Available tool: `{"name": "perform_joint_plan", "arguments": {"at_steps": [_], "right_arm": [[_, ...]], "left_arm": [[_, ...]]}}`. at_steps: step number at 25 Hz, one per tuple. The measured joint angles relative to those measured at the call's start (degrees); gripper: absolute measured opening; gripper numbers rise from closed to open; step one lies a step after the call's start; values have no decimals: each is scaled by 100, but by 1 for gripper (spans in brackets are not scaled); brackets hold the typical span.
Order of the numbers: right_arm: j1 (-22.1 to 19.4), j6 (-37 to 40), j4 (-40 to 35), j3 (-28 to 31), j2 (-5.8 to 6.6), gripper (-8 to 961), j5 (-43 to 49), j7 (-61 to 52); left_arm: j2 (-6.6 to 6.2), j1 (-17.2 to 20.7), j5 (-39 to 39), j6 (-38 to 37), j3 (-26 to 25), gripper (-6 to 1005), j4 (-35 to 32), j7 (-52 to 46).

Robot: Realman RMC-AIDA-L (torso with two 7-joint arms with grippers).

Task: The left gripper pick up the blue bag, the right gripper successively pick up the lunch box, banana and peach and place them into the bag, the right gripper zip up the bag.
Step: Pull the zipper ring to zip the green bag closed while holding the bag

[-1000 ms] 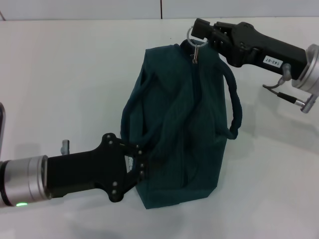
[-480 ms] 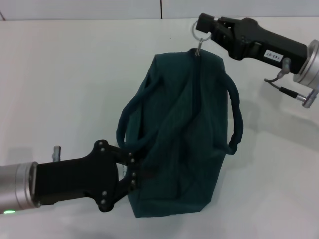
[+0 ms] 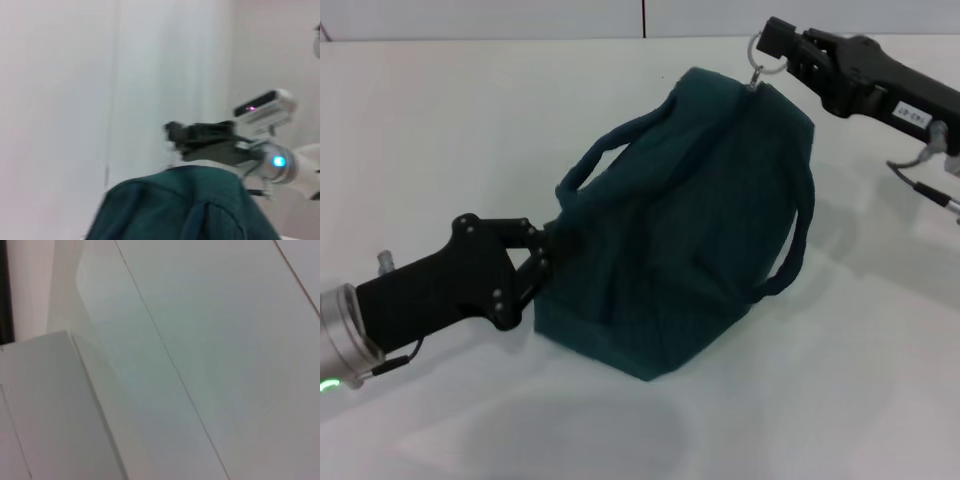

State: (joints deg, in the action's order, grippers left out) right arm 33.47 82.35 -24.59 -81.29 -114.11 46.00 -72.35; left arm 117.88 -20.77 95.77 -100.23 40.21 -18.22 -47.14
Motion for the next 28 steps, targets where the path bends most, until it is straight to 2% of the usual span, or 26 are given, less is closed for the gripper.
{"name": "perform_joint_plan", "arguments": {"at_steps": [6,13,16,17,18,23,28], "right_arm": [[-127,223,-9,9,-37,49,-14,-79],[-138,228,-6,8,-40,55,11,-109],[-139,229,0,8,-24,58,8,-110],[-129,227,5,8,-19,59,7,-111],[-118,222,8,8,-18,60,7,-111],[-91,168,15,8,-24,64,-5,-107],[-74,150,6,8,-39,69,-12,-96]], "left_arm": [[127,53,-208,63,-404,70,-4,-250],[161,172,-888,-92,-472,236,-26,-464],[144,140,-949,-157,-444,341,-480,-1104],[140,101,-863,-155,-332,381,-1106,-1842],[140,101,-863,-155,-332,421,-1106,-1842],[155,-191,-306,-45,277,623,-3343,-4252],[159,-583,750,547,1424,786,-5817,-6968]]}}
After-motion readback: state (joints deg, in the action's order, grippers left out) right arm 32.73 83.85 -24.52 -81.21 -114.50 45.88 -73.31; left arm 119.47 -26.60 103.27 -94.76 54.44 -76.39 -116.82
